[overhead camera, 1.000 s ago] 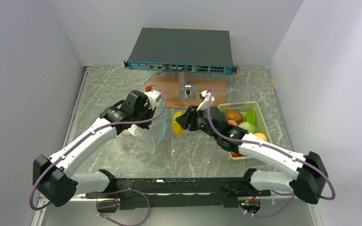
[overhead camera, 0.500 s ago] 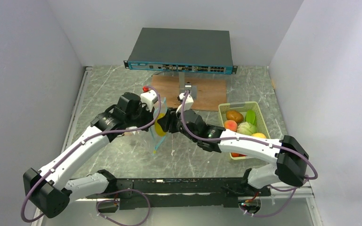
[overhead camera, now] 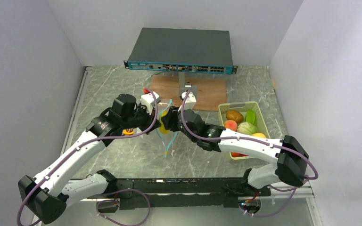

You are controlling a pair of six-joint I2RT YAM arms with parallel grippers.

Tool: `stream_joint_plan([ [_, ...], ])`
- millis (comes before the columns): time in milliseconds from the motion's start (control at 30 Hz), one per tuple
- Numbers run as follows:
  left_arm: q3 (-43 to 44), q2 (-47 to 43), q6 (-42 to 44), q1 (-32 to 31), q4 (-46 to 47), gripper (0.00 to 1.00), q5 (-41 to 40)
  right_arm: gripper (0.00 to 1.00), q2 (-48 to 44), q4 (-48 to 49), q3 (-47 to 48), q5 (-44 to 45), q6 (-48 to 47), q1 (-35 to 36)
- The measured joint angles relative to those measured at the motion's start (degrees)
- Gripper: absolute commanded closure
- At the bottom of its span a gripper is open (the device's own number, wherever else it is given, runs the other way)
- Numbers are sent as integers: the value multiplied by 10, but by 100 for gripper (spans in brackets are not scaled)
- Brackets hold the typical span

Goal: Place the food in the zip-top bag and seal the zipper
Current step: Place the fake fruit in the zipper food storage bag, then pick up the fake fruit from the bin.

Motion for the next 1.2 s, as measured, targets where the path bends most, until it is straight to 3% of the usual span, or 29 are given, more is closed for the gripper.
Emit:
stream_joint_plan([
  [133,0,0,0,0,1,100,2,30,5,-38,23,-12,-2,0],
  [167,0,0,0,0,1,100,1,28,8,-47,31,-15,-2,0],
  [567,0,1,-1,0,-7,100,-44,27,6,-161,82,-24,-40,-2],
  [767,0,18,-2,0,-8,100,-89,27,-61,-216,83,-9,-66,0],
  [1000,0,35,-2,0,-19,100,-116,23,-177,-275,62,100,-66,-5],
  [1100,0,35,-2,0,-20,100,-122,20,-209,-324,41,142,-29,-34],
  [1200,0,35,-2,0,-20,100,-125,17,-223,-372,15,150,10,-106],
])
